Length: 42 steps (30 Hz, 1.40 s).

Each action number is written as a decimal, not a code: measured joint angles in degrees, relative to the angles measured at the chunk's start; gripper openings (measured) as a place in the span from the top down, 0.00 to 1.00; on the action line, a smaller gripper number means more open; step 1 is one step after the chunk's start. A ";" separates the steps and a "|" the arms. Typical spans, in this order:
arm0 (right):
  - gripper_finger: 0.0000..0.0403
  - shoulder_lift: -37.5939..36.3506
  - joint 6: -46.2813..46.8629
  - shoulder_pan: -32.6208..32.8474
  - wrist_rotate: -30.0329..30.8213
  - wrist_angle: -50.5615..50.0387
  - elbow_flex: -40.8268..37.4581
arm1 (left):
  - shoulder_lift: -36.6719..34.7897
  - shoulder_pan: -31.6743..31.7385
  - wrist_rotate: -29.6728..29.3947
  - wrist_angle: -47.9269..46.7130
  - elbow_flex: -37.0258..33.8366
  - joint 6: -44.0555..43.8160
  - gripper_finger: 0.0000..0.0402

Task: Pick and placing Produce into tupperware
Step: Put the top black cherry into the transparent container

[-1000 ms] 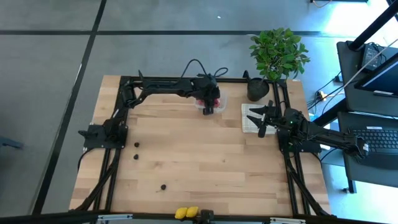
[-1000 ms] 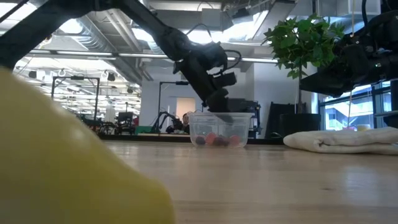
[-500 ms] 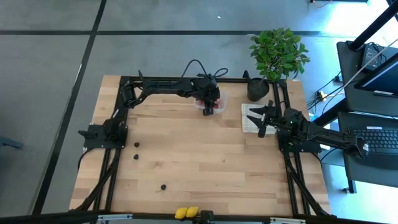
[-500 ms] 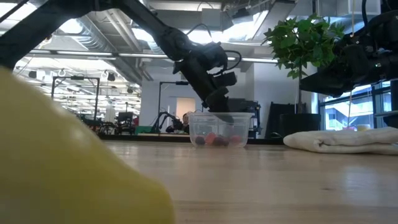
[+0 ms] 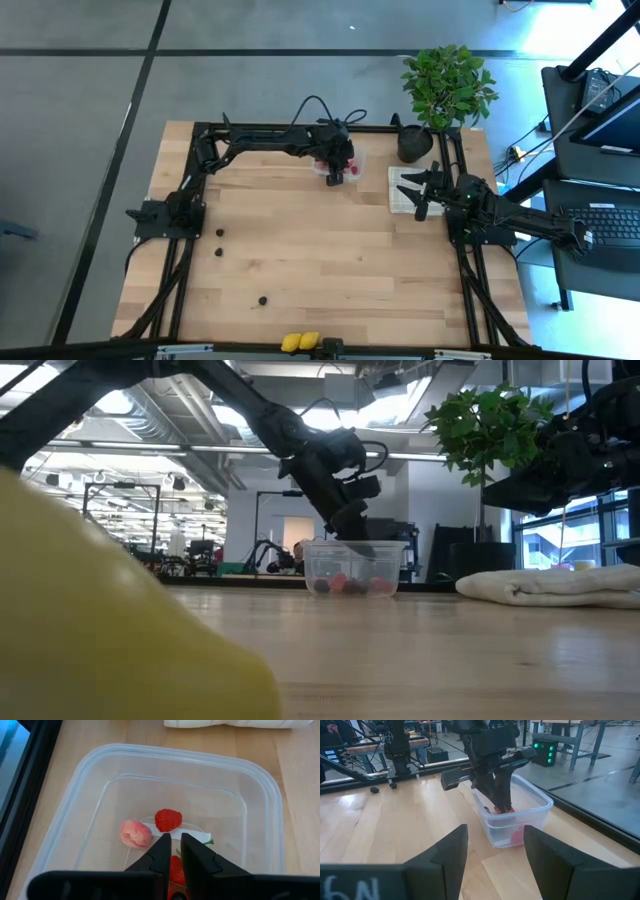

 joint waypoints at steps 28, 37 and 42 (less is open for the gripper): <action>0.52 0.00 0.00 -0.02 -0.02 -0.02 0.00 | -0.19 0.00 -0.34 0.22 0.00 0.15 0.95; 0.52 -0.02 0.01 0.00 -0.02 -0.02 0.00 | -4.50 -0.09 -3.60 -1.39 -0.04 0.16 0.90; 0.52 -0.02 0.00 -0.02 -0.02 -0.04 0.00 | -10.57 -0.11 -4.46 -5.22 -0.02 0.19 0.87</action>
